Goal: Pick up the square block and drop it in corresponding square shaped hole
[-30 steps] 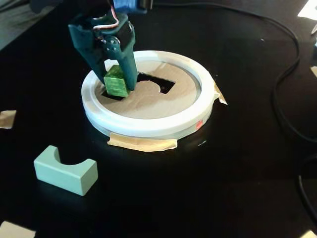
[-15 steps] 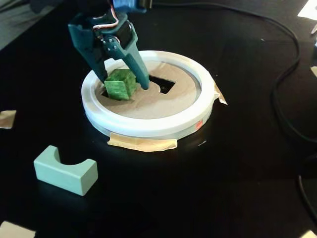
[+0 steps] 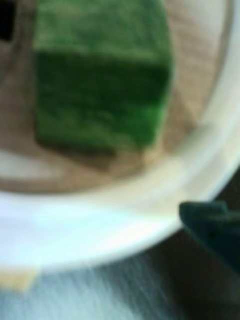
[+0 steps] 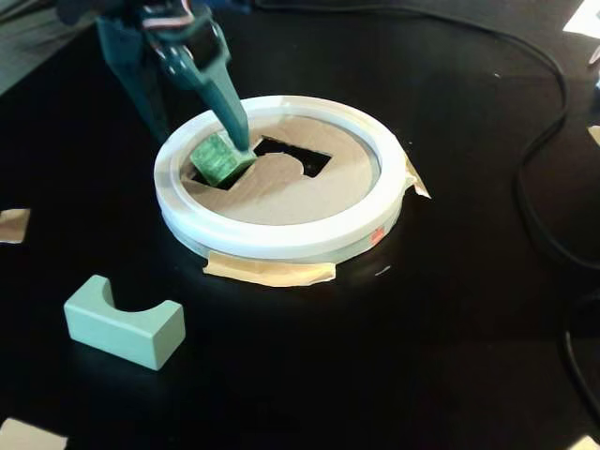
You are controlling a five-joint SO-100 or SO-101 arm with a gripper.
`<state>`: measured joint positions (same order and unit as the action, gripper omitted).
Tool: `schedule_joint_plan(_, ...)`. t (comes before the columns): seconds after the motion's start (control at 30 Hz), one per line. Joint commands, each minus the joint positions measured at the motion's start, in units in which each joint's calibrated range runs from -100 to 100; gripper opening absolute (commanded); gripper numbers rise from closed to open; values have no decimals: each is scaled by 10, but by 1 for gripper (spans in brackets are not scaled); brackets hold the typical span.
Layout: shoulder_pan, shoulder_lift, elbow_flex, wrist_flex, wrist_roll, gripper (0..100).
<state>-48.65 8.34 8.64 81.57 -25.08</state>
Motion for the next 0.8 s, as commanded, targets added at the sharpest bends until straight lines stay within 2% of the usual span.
schedule_joint_plan(0.0, -7, -91, -15, 10, 0, 78)
schedule_joint_plan(0.13, -4, -87, -24, 1, 0, 78)
schedule_joint_plan(0.5, 3, 25, -27, -160, 15, 78)
schedule_joint_plan(0.77, 11, 41, -21, -165, 24, 78)
